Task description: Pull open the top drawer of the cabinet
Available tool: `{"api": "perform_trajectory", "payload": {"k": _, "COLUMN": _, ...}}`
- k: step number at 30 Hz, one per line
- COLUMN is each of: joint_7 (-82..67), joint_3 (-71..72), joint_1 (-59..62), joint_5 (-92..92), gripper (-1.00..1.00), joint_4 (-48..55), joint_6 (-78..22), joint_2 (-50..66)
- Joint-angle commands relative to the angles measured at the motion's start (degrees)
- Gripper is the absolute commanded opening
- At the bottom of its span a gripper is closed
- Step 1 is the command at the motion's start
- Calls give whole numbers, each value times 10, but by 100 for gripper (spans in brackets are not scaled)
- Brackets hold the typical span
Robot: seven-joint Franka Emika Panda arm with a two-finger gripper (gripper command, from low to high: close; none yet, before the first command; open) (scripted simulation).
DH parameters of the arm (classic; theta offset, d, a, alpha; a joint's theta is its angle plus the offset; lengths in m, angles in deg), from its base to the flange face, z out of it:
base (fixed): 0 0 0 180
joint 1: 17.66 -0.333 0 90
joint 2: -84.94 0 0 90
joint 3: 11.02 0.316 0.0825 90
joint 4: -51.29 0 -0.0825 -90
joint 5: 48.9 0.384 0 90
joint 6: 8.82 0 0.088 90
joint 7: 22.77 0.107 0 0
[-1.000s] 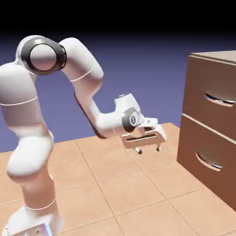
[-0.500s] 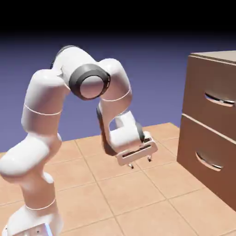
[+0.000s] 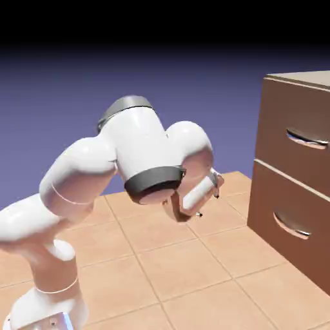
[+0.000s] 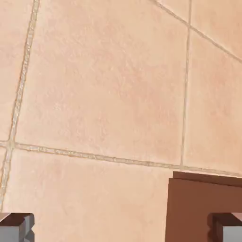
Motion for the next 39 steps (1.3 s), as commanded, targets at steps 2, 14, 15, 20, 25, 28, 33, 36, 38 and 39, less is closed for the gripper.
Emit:
{"api": "perform_trajectory", "payload": {"k": 2, "joint_7": 0, "joint_3": 31, "joint_1": 27, "joint_5": -50, "gripper": 100, "joint_4": 12, "joint_6": -9, "joint_2": 34}}
{"api": "perform_trajectory", "payload": {"k": 14, "joint_7": -1, "joint_3": 214, "joint_1": 186, "joint_5": -349, "gripper": 100, "joint_4": 86, "joint_6": -65, "joint_2": 238}}
{"api": "perform_trajectory", "payload": {"k": 15, "joint_7": -1, "joint_3": 229, "joint_1": 199, "joint_5": -374, "gripper": 100, "joint_4": 92, "joint_6": -69, "joint_2": 255}}
{"api": "perform_trajectory", "payload": {"k": 20, "joint_7": -9, "joint_3": 230, "joint_1": 164, "joint_5": -399, "gripper": 100, "joint_4": 160, "joint_6": -59, "joint_2": 271}}
{"api": "perform_trajectory", "payload": {"k": 25, "joint_7": -15, "joint_3": 219, "joint_1": 129, "joint_5": -401, "gripper": -100, "joint_4": 205, "joint_6": -48, "joint_2": 272}}
{"api": "perform_trajectory", "payload": {"k": 28, "joint_7": -7, "joint_3": 233, "joint_1": 176, "joint_5": -399, "gripper": -100, "joint_4": 143, "joint_6": -64, "joint_2": 272}}
{"api": "perform_trajectory", "payload": {"k": 33, "joint_7": 84, "joint_3": 223, "joint_1": 211, "joint_5": -413, "gripper": -100, "joint_4": 114, "joint_6": -53, "joint_2": 198}}
{"api": "perform_trajectory", "payload": {"k": 36, "joint_7": 155, "joint_3": 209, "joint_1": 211, "joint_5": -425, "gripper": -100, "joint_4": 129, "joint_6": -36, "joint_2": 135}}
{"api": "perform_trajectory", "payload": {"k": 38, "joint_7": 203, "joint_3": 208, "joint_1": 226, "joint_5": -433, "gripper": -100, "joint_4": 123, "joint_6": -27, "joint_2": 94}}
{"api": "perform_trajectory", "payload": {"k": 39, "joint_7": 214, "joint_3": 218, "joint_1": 246, "joint_5": -434, "gripper": -100, "joint_4": 103, "joint_6": -29, "joint_2": 87}}
